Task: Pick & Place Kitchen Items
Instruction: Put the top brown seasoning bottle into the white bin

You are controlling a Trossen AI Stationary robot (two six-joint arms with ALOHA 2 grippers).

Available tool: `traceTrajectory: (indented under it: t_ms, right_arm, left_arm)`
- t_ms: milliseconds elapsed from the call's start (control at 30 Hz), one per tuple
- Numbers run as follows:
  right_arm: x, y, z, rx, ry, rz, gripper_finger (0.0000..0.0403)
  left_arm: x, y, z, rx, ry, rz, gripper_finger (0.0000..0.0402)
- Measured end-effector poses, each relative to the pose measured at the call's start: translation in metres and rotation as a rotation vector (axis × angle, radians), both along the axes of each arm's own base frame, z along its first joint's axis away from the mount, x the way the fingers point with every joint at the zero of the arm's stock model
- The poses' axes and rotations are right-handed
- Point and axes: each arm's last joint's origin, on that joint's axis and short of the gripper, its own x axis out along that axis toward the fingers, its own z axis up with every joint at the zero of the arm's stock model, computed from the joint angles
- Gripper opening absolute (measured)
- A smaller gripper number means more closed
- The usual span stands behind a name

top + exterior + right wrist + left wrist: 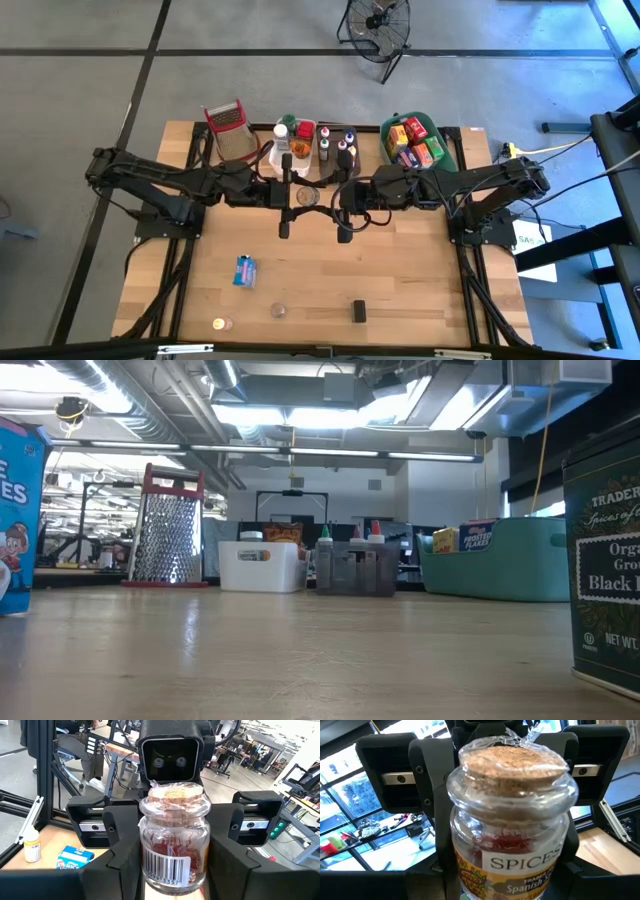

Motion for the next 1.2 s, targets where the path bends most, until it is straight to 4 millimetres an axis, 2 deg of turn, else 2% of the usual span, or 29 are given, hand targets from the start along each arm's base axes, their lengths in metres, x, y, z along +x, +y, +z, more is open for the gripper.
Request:
traceTrajectory:
  t_ms: [300,767,967,1200]
  right_arm:
    - [-0.001,0.005,0.0,-0.041,0.0,0.022,0.0187]
    - [-0.004,0.022,0.002,-0.143,-0.043,-0.017,0.0187]
    - [-0.013,0.03,0.006,-0.197,-0.037,-0.123,0.0187]
    - [-0.027,0.034,0.007,-0.216,0.015,-0.245,0.0187]
  left_arm:
    - [0.0,-0.001,0.0,0.007,-0.001,-0.017,0.0193]
    - [-0.002,0.0,0.002,0.026,0.005,-0.005,0.0246]
    - [-0.002,0.002,0.001,0.074,0.032,0.058,0.0262]
    - [-0.004,0.002,0.0,0.085,0.07,0.078,0.0259]
